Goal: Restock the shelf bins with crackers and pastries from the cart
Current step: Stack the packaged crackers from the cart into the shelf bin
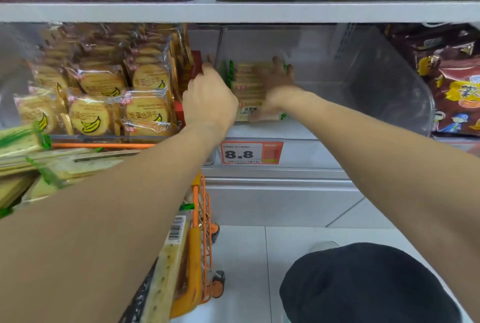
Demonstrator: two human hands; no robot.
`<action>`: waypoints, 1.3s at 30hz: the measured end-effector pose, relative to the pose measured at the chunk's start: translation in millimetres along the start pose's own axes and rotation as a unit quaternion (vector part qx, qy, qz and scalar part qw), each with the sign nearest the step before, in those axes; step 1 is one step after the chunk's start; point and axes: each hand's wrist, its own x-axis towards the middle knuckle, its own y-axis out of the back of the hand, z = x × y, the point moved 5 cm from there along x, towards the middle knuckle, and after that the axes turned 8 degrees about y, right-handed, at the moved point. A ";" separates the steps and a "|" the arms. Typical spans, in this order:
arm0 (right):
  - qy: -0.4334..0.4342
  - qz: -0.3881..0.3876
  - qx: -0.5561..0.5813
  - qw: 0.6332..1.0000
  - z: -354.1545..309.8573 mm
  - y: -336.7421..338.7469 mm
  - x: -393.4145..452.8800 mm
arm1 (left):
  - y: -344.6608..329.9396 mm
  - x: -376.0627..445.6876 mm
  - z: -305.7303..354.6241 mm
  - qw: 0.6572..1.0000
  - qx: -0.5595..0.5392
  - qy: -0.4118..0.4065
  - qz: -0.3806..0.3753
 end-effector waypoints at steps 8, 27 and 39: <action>0.016 -0.026 0.101 0.994 6.2 -12.7 4.6 | 1.4 -2.2 -1.5 1.000 -0.030 0.005 -0.005; 0.153 0.007 -0.089 0.984 -16.3 -18.1 -7.4 | 5.6 -1.3 0.0 0.996 -0.008 0.029 -0.090; 0.324 0.171 0.327 0.871 -85.2 46.1 -95.3 | 98.8 -24.8 2.2 0.972 0.126 -0.041 -0.193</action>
